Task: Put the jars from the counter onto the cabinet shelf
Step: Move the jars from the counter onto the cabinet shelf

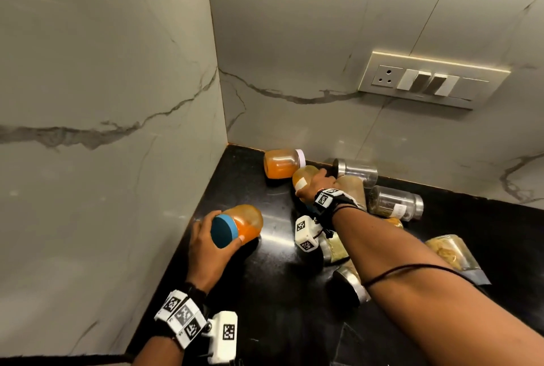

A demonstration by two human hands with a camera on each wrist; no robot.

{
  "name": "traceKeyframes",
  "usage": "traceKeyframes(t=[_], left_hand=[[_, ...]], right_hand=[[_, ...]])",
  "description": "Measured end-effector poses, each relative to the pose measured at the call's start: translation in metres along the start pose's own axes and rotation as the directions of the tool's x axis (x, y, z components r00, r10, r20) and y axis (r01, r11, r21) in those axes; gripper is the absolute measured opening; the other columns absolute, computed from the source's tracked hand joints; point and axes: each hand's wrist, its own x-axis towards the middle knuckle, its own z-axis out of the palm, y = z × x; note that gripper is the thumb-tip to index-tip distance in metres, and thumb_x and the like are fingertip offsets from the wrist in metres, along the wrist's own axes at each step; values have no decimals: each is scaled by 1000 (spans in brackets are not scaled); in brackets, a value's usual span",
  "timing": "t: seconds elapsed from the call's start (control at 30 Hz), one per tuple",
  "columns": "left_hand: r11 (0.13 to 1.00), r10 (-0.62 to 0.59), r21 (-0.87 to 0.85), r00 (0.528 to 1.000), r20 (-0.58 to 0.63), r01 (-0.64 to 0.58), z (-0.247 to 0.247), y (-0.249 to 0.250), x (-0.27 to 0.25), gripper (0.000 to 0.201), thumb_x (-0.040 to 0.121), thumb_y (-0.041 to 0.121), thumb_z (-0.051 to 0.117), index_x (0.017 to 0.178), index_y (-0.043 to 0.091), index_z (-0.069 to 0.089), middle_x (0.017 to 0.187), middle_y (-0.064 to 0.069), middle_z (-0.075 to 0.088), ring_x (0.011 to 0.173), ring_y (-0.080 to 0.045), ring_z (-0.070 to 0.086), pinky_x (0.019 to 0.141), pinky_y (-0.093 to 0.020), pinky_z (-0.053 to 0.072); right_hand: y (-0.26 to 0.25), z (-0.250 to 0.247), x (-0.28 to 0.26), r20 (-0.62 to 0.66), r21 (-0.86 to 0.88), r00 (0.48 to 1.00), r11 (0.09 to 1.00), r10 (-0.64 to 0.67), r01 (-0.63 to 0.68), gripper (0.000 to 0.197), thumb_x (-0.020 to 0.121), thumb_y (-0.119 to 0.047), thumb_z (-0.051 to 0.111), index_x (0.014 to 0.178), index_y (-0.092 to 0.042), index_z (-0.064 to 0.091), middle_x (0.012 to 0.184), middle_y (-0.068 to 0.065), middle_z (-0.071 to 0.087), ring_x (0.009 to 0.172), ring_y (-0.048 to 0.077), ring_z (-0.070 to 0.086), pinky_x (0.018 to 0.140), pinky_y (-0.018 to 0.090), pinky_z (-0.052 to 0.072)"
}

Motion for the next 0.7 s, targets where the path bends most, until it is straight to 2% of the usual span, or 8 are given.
traceKeyframes(t=[0.1,0.2,0.33,0.43,0.53,0.6,0.7], left_hand=[[1000,-1,-1,1000,-6,1,-7,-1,-6,79,68,30,89,137,25,51,129,-7,49,115,-26,56,96,-40,51],[1000,1,-15,1000,-26,-1,-11,-2,-13,80,68,29,89,138,28,50,130,-7,50,118,-27,55,100,-45,50],[999,42,-13,998,-39,-43,-9,8,-31,83,69,29,89,142,25,49,130,-6,52,118,-24,55,99,-34,47],[997,77,18,997,-20,-77,-5,18,-47,84,67,33,89,141,24,51,127,-5,53,119,-24,54,102,-38,46],[992,99,75,995,7,-99,0,24,-66,90,59,50,84,138,22,53,126,-3,57,115,-25,55,100,-42,47],[985,111,132,993,35,-115,2,27,-80,93,58,48,86,140,20,53,126,-4,58,113,-26,55,99,-39,46],[968,122,214,991,52,-131,8,28,-96,98,59,41,91,144,17,49,125,-7,60,108,-28,53,96,-37,45]], right_hand=[[-4,-12,-3,35,80,998,996,-43,40,101,72,-47,80,148,-6,27,143,22,47,130,42,49,108,50,44],[1,-28,-27,26,183,985,969,-173,166,97,70,-50,80,145,-9,33,137,19,54,121,39,56,100,48,51],[25,-44,-88,-17,250,931,900,-364,356,92,61,-51,80,139,-23,42,128,10,56,110,29,59,93,44,54],[51,-51,-137,57,154,882,877,-468,455,91,67,-46,84,145,-29,41,127,8,43,110,26,54,94,37,51],[76,-48,-173,142,-17,834,841,-533,541,93,64,-48,84,144,-29,41,127,5,45,109,26,58,85,36,52],[89,-39,-186,182,-136,810,802,-557,582,90,62,-48,83,140,-28,43,125,5,50,111,28,59,80,36,50],[100,-17,-196,228,-286,768,713,-598,640,77,65,-47,80,131,-25,47,126,7,50,111,33,57,80,37,49]])
